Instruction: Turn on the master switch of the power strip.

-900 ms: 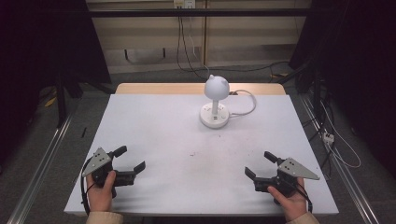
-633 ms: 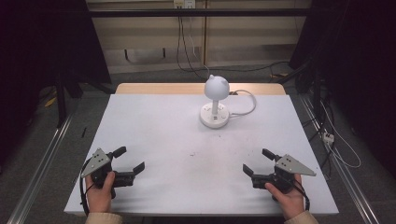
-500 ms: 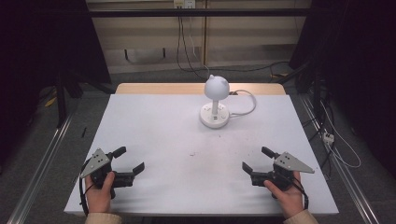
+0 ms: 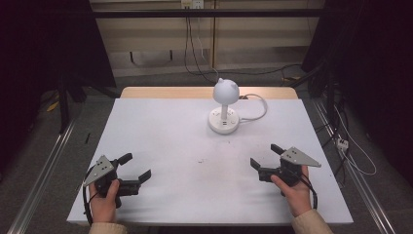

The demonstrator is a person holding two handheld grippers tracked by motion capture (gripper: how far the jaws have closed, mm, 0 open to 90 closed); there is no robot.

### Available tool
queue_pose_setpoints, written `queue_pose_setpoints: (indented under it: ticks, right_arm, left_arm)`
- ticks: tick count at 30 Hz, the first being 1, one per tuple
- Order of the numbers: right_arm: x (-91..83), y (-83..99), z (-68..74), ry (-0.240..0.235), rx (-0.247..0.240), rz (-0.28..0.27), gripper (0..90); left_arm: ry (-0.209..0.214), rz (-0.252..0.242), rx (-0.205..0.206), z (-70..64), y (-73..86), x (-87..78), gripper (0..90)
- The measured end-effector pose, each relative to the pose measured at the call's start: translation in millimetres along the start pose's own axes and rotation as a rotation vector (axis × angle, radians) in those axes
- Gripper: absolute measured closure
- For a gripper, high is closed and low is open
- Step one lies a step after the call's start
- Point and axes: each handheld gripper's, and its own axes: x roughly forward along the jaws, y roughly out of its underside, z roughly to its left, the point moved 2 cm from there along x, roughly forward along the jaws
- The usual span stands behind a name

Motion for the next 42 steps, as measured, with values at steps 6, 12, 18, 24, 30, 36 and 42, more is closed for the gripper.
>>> queue_pose_setpoints:
  ticks: [6, 12, 18, 24, 30, 36, 42]
  right_arm:
    - [12.7, -5.2, -5.0, 0.025, 0.002, 0.022, 7.3]
    - [24.4, -5.0, -9.3, 0.037, 0.003, 0.051, 7.7]
    - [31.3, -10.1, -11.9, 0.045, 0.006, 0.055, 8.3]
    - [42.0, -17.2, -13.6, 0.049, 0.012, 0.057, 8.9]
    - [50.4, -22.0, -13.0, 0.056, -0.002, 0.061, 9.5]
    - [57.6, -25.2, -14.3, 0.063, -0.005, 0.071, 9.5]
    - [63.3, -27.5, -15.8, 0.072, -0.004, 0.074, 9.7]
  left_arm:
    - [0.011, -0.005, -0.005, -0.8, -0.7, 3.2, 1.9]
    - [0.016, -0.007, -0.003, -1.0, -1.4, 4.7, 1.9]
    - [0.024, -0.006, -0.001, -2.4, -1.6, 6.8, 1.9]
    - [0.025, -0.01, -0.003, -2.1, -1.9, 5.8, 1.9]
    - [0.024, -0.01, -0.002, -1.9, -2.2, 5.4, 1.9]
    - [0.028, -0.016, -0.006, -2.4, -2.6, 5.8, 1.9]
    - [0.028, -0.017, -0.009, -2.6, -3.0, 5.5, 1.9]
